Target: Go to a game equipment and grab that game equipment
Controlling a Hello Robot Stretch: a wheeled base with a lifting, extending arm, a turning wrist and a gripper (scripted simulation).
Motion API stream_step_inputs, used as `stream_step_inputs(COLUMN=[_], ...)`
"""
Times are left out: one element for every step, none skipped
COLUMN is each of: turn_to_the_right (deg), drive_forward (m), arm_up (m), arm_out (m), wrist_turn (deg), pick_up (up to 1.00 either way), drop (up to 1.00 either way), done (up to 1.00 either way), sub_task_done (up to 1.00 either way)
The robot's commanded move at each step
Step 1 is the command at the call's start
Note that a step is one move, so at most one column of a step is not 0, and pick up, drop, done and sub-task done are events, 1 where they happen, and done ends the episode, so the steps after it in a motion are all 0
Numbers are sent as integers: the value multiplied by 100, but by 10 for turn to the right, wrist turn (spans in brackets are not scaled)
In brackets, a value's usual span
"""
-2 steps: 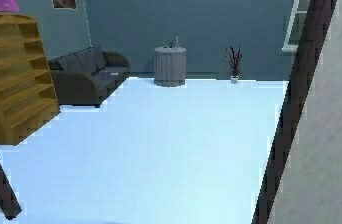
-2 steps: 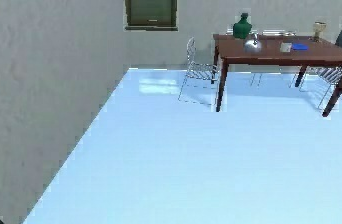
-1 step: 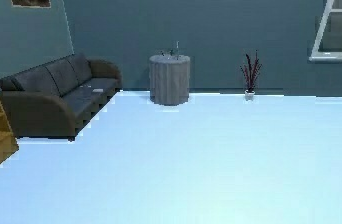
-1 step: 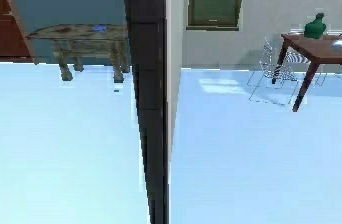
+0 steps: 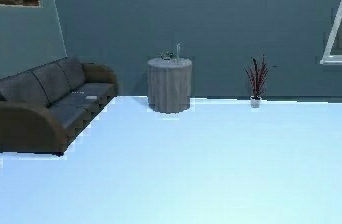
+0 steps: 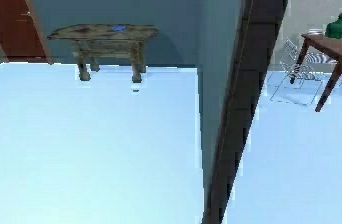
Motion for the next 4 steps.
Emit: stream_step_inputs(turn_to_the_right=[120, 0, 0, 30], drive_forward=[0, 100, 100, 0], arm_up=[0, 0, 0, 0], arm_out=[0, 0, 0, 0], wrist_turn=[0, 0, 0, 0], pick_up=[0, 0, 0, 0], drop=[0, 0, 0, 0], done=[0, 0, 0, 0], sub_task_done=[0, 0, 0, 0])
